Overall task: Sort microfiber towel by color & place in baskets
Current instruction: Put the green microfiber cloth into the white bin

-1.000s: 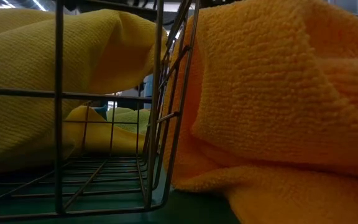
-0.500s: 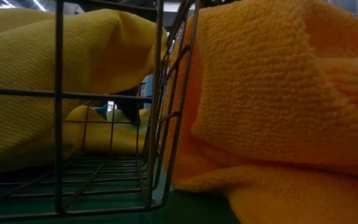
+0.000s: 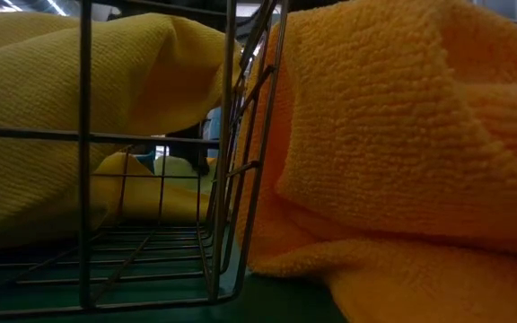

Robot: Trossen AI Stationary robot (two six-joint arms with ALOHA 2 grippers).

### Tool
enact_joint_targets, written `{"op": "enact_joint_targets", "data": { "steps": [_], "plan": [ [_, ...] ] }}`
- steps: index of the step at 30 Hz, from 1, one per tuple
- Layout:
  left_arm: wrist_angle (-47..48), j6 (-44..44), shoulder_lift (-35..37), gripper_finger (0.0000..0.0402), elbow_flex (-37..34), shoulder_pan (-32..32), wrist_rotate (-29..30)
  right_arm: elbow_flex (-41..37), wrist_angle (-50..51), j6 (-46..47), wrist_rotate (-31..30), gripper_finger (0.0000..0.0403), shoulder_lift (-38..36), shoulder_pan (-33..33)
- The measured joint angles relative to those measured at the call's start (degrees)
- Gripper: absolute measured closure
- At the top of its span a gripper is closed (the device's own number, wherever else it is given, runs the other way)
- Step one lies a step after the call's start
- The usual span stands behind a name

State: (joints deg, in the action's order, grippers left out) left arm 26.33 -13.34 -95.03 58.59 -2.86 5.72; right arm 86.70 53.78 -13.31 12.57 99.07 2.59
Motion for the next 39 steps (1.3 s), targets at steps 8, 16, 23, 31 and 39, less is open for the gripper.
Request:
{"op": "enact_joint_targets", "data": {
  "steps": [8, 16, 23, 31, 39],
  "plan": [
    [0.22, 0.54, 1.33, 0.0400, 6.54, -1.27, 1.40, -0.02, -7.06, 0.01, 3.56, 0.0180, 0.00, 0.00],
    [-0.09, 3.49, 3.03, 0.0401, 12.82, -1.45, 5.59, -0.04, -11.07, 0.01, 3.57, 0.0180, 0.00, 0.00],
    [1.13, 4.98, 3.18, 0.0401, 16.09, -1.50, 6.84, -0.04, -14.99, 1.53, 3.57, 0.0180, -0.25, 0.11],
    [0.44, 4.90, 3.18, 0.0401, 16.37, -1.50, 7.03, 0.00, -15.07, 2.43, 3.58, 0.0180, -0.26, 0.08],
    [0.00, 4.98, 3.66, 0.0401, 16.37, -1.63, 8.80, 0.07, -15.30, 2.62, 3.55, 0.0180, -0.17, 0.07]
  ]
}}
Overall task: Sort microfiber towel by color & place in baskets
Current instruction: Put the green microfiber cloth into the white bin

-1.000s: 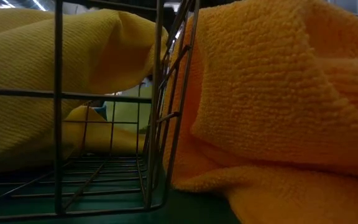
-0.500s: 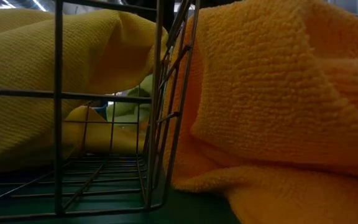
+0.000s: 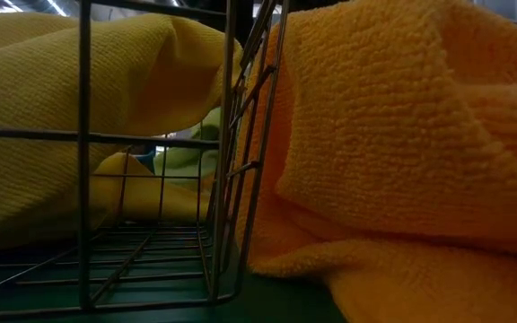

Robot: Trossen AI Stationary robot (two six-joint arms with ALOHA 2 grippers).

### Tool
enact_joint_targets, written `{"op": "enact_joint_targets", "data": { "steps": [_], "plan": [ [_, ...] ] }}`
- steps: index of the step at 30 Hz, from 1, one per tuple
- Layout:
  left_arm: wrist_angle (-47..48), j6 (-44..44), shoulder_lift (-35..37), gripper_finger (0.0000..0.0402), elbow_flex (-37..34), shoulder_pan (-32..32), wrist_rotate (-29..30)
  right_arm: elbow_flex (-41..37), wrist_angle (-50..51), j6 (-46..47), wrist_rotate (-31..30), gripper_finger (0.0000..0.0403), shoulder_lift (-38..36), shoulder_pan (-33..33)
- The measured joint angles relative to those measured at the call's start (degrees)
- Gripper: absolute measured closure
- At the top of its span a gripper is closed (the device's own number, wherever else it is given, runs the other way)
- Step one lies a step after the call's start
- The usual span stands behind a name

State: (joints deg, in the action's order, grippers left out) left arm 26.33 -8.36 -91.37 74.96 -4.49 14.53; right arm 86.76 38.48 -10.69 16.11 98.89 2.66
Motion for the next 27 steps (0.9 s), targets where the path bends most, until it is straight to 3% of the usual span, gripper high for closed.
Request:
{"op": "enact_joint_targets", "data": {
  "steps": [10, 15, 22, 27],
  "plan": [
    [-5.36, 0.16, 3.77, 0.0401, 0.52, -0.15, 2.77, -0.11, -0.16, 0.13, -0.48, 0.0193, 0.72, -0.15],
    [-5.03, 0.14, 4.13, 0.0401, 0.51, -0.09, 2.64, -0.13, -1.82, 0.16, -0.51, 0.0254, 0.76, -0.09],
    [-4.79, -0.04, 4.13, 0.0385, 0.42, -0.13, 2.76, -0.13, -0.75, 0.15, -0.70, 0.0389, 0.73, -0.02],
    [-4.71, -0.48, 4.13, 0.0356, 0.41, -0.11, 3.22, 2.29, 6.38, 0.13, -3.57, 0.0378, -0.70, -0.02]
  ]
}}
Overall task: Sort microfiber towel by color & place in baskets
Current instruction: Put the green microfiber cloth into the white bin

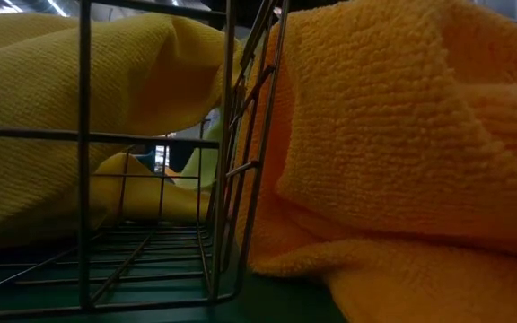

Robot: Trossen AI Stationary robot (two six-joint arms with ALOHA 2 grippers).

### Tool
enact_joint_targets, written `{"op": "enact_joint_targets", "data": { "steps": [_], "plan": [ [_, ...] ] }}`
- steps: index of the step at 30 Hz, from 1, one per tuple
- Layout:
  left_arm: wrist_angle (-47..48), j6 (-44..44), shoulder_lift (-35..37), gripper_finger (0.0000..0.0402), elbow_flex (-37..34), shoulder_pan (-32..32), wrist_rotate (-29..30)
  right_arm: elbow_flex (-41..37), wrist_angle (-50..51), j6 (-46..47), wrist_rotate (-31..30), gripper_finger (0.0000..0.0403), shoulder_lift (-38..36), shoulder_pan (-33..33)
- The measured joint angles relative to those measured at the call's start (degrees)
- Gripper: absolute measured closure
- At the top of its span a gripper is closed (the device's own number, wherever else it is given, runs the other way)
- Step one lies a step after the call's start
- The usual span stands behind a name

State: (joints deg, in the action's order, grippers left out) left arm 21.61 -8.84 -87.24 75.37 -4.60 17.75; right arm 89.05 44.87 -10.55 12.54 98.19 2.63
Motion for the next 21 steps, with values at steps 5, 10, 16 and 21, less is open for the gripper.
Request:
{"op": "enact_joint_targets", "data": {
  "steps": [5, 10, 16, 21],
  "plan": [
    [0.04, -0.20, 0.00, 0.0327, -0.04, -0.02, 0.23, 6.95, 12.60, -0.22, -2.70, 0.0397, -1.18, -0.02],
    [0.15, -0.20, 0.00, 0.0315, -0.06, -0.02, 0.26, 13.88, 24.92, -1.65, -2.67, 0.0389, -2.66, 0.00],
    [0.24, -0.20, 0.00, 0.0314, -0.08, -0.02, 0.20, 17.78, 33.73, -1.72, -3.77, 0.0397, -5.77, 0.02],
    [0.26, -0.20, 0.00, 0.0314, -0.10, -0.04, 0.20, 17.78, 40.46, 0.33, -8.71, 0.0394, -8.50, 0.02]
  ]
}}
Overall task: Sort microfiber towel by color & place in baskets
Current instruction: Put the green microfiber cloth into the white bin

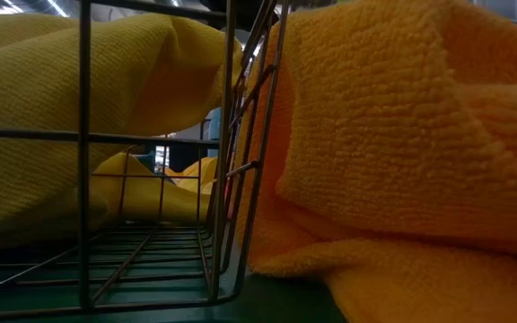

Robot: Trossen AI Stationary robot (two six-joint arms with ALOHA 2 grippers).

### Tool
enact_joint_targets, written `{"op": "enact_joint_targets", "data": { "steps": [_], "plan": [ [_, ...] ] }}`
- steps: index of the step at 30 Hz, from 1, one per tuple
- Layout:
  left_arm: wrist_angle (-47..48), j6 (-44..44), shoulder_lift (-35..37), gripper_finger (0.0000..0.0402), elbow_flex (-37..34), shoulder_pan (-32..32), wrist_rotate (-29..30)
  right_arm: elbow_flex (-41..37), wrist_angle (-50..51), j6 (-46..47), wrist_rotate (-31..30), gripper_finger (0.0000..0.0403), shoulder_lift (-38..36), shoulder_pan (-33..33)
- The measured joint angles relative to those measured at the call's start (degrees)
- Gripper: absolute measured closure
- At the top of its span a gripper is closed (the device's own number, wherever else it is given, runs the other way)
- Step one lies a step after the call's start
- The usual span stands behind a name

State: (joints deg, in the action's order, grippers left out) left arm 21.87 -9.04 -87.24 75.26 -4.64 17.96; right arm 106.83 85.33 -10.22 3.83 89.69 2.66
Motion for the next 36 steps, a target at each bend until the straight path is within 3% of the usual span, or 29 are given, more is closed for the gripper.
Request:
{"op": "enact_joint_targets", "data": {
  "steps": [5, 11, 24, 29, 36],
  "plan": [
    [-0.02, 0.00, 0.00, 0.0314, 0.00, -0.02, -0.04, -1.46, -1.55, 2.44, -3.85, 0.0398, -1.57, 0.00],
    [-0.02, 0.00, 0.00, 0.0314, -0.04, -0.04, -1.75, -10.39, -9.27, 2.30, -3.86, 0.0399, -1.64, 0.00],
    [-0.04, 0.02, 0.00, 0.0314, -0.07, -0.09, -2.64, -42.17, -52.87, 2.68, -4.37, 0.0399, -1.55, 0.62],
    [-0.11, 0.04, -0.02, 0.0314, -0.07, -0.07, -2.82, -53.15, -69.41, 7.71, -3.27, 0.0397, -1.55, 2.65],
    [-0.04, 0.02, -0.04, 0.0314, -0.09, -0.04, -2.60, -62.01, -77.09, 12.27, -2.20, 0.0397, -1.57, 2.93]
  ]
}}
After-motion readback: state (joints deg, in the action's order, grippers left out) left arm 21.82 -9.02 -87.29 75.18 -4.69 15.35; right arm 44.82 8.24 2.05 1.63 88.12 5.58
